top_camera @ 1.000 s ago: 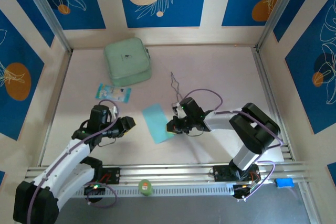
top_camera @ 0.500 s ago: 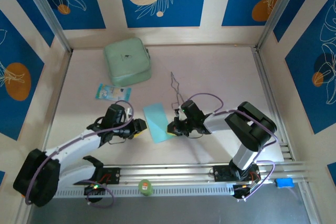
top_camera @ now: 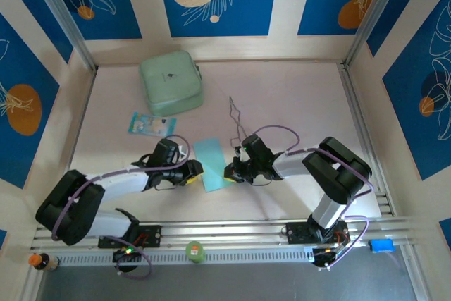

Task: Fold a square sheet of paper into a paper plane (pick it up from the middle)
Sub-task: Perform the third fold on the triangle at the bottom-center of the table.

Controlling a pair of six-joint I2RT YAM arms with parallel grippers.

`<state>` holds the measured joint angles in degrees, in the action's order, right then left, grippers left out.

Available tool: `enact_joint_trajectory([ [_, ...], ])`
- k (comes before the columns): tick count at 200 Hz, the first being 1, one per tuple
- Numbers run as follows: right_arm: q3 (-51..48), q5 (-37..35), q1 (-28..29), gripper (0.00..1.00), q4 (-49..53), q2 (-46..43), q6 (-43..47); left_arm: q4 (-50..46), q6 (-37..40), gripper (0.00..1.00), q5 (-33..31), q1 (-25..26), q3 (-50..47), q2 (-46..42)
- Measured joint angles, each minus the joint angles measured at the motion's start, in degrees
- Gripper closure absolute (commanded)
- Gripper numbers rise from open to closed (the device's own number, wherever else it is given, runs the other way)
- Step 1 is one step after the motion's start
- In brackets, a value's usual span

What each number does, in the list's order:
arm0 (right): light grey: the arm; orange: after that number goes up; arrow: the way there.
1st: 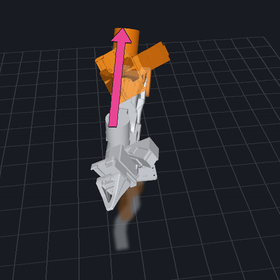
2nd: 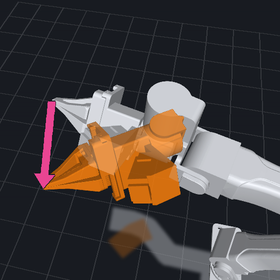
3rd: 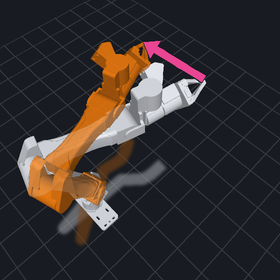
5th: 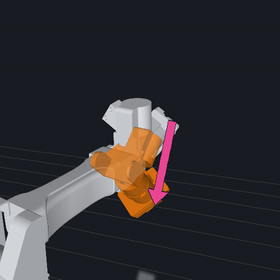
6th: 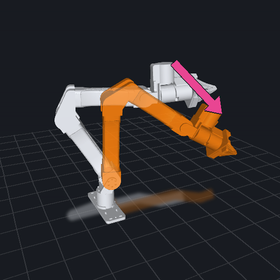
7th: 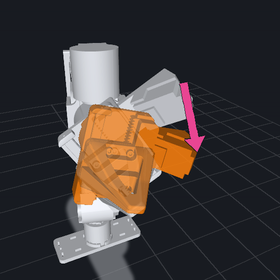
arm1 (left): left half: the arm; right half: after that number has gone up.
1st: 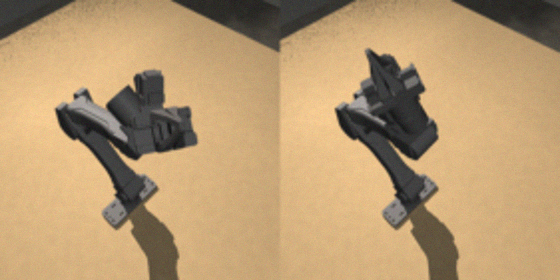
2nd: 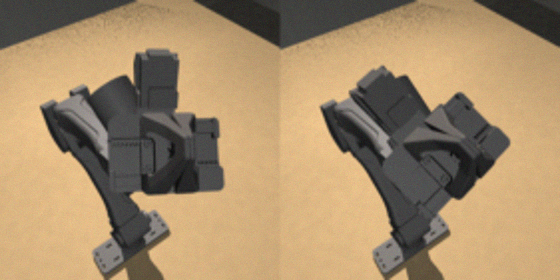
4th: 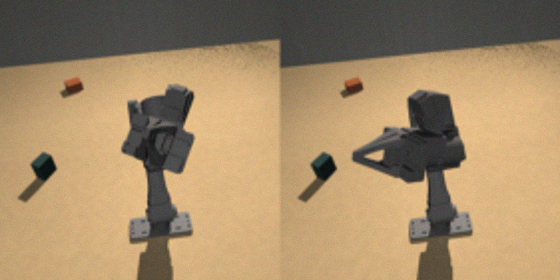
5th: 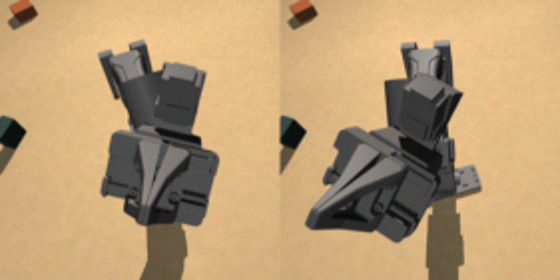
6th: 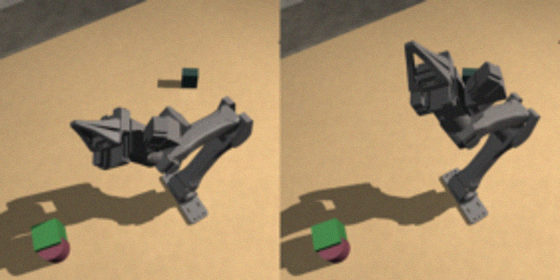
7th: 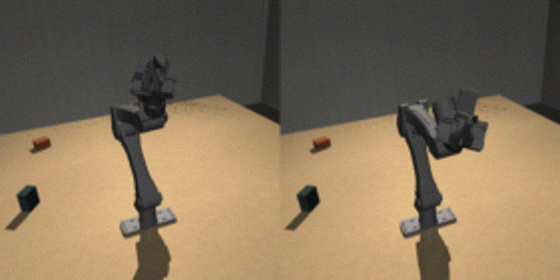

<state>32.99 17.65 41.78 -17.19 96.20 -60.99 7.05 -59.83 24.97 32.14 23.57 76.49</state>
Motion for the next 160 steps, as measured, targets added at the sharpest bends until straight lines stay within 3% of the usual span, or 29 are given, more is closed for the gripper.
enact_joint_trajectory([
  [114,0.0,-0.09,0.02,0.97,0.0,-0.02,-0.17,7.78,-1.84,0.78,0.35,0.79,0.5,6.95],
  [160,-0.85,-0.74,0.28,0.9,-1.18,-0.68,-0.15,8.83,-2.64,0.94,0.26,0.79,0.48,6.86],
])
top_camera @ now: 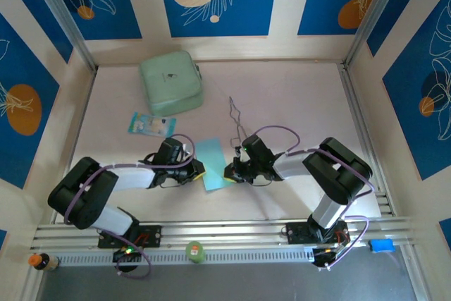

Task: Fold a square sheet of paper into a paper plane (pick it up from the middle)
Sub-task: Perform the third fold on the triangle at the bottom-center of the table.

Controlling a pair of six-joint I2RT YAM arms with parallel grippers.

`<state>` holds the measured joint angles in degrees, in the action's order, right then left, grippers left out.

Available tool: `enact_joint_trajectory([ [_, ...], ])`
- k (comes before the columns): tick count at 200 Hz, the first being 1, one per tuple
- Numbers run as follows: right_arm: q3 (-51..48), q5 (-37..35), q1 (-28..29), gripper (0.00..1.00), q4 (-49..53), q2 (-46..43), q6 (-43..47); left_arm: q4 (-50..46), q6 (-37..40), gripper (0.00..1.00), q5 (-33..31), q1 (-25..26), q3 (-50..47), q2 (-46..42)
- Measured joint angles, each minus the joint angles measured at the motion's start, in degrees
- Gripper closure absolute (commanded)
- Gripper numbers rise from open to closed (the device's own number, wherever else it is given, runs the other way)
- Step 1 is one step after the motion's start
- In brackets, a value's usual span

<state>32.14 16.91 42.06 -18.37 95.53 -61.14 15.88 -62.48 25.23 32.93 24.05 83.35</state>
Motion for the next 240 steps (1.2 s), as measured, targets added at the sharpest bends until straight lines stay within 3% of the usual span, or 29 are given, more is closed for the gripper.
enact_joint_trajectory([
  [21,-0.59,-0.63,0.52,0.8,0.57,-1.36,0.76,-0.04,-0.2,0.99,-0.22,0.0,-0.2,-1.55],
  [47,-1.18,-2.84,1.64,0.51,4.28,-6.64,3.69,-0.63,-0.2,1.0,-0.28,0.0,-0.26,-4.35],
  [54,-1.16,-3.91,2.25,0.48,5.42,-8.92,5.07,-1.09,-0.22,1.0,-0.42,0.0,-0.26,-5.16],
  [98,1.4,-18.38,11.37,0.48,12.26,-18.99,17.68,-6.43,-0.68,1.0,-1.6,0.0,-0.26,-9.33],
  [152,-1.62,-36.72,28.89,0.46,4.55,-17.07,46.99,-9.44,-0.74,1.0,-1.75,-0.02,-0.11,-10.56],
  [194,-1.62,-46.4,34.05,0.45,-2.97,-10.29,62.69,-9.55,-1.05,1.0,-1.73,-0.02,-0.09,-10.51],
  [240,-1.44,-53.55,36.0,0.48,-8.66,-3.85,72.74,-9.55,-1.64,1.0,-1.7,-0.02,0.22,-10.38],
])
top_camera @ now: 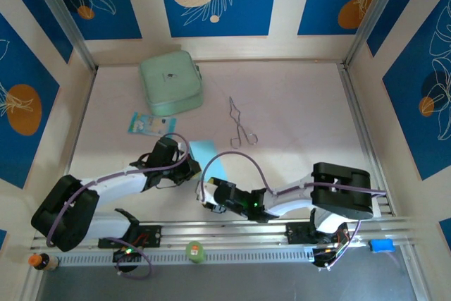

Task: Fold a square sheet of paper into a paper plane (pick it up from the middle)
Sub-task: Perform the third fold on the triangle at the bottom-center of the table.

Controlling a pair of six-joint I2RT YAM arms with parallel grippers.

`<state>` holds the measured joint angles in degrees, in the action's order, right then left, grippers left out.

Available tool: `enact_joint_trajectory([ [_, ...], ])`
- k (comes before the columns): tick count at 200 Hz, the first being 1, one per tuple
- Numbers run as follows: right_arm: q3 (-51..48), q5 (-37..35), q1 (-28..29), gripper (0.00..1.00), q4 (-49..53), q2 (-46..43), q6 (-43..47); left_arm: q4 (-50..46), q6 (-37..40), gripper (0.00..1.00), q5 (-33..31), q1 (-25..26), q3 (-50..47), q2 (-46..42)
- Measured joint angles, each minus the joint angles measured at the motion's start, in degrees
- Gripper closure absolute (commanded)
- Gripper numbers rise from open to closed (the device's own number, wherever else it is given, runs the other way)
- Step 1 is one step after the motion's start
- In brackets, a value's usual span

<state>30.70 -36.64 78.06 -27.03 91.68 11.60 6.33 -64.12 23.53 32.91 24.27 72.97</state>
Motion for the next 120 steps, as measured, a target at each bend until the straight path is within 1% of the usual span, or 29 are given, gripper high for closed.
enact_joint_trajectory([
  [24,0.09,-2.62,0.04,0.54,-1.88,2.21,2.47,-0.02,-0.09,1.0,0.0,0.0,0.07,0.0],
  [56,0.11,-4.59,0.5,0.59,-3.89,2.29,3.41,-0.39,-0.09,1.0,0.0,0.0,0.07,0.0],
  [74,0.11,-5.2,0.76,0.64,-4.39,2.29,3.34,-0.81,-0.09,1.0,-0.02,0.0,0.11,0.0],
  [93,0.11,-5.38,0.9,0.72,-4.52,2.19,2.71,-0.9,-0.09,1.0,0.0,0.0,0.13,0.0],
  [120,0.11,-5.44,0.92,0.79,-4.33,2.12,1.62,-0.98,-0.09,1.0,0.0,0.0,0.13,0.0],
])
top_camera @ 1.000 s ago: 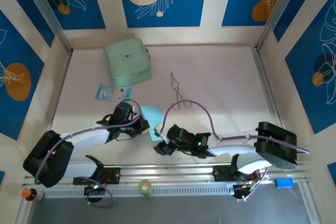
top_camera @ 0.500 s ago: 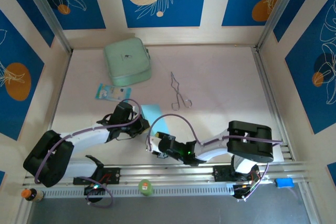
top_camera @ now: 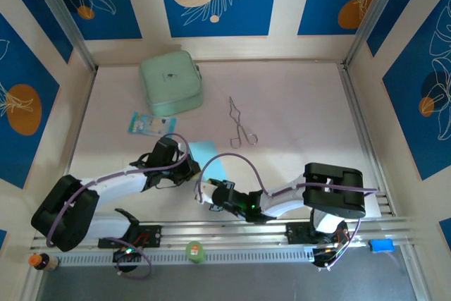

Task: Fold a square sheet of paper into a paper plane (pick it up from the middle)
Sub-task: Perform the third fold on the triangle at the bottom-center of the table.

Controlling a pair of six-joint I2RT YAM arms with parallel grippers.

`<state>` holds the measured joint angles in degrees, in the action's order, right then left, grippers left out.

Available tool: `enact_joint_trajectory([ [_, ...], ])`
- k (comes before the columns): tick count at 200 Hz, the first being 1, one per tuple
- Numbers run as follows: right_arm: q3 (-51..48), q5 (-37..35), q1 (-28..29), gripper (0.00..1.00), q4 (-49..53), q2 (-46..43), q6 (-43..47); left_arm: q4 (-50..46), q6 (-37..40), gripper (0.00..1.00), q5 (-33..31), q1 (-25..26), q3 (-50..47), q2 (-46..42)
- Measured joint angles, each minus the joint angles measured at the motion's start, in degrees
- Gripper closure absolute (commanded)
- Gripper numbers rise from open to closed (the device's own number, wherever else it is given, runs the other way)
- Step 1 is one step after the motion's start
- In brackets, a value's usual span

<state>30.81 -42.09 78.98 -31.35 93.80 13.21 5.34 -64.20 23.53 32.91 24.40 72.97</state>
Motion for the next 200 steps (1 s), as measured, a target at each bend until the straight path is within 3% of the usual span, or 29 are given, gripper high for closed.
enact_joint_trajectory([
  [35,0.0,-0.42,0.0,0.84,0.7,-0.04,-1.03,-0.31,0.0,1.0,0.0,0.0,0.0,0.0],
  [77,0.0,-1.4,-0.02,0.96,1.22,-0.83,-2.58,-0.48,0.0,1.0,-0.02,0.0,0.0,-0.07],
  [107,0.02,-0.96,-0.09,0.98,2.71,-2.05,-4.79,-2.12,0.02,0.7,-0.68,-0.07,0.09,-1.05],
  [122,0.2,0.83,-0.55,0.98,4.48,-2.95,-7.06,-4.87,0.85,0.63,-1.9,-0.37,0.11,-3.63],
  [164,4.28,15.87,-6.71,0.98,14.43,-6.08,-20.79,-16.44,4.46,0.55,-7.1,-3.26,2.56,-14.56],
  [200,9.42,30.93,-13.79,0.98,19.21,-6.14,-30.95,-21.18,7.91,0.66,-8.13,-6.49,5.22,-18.03],
])
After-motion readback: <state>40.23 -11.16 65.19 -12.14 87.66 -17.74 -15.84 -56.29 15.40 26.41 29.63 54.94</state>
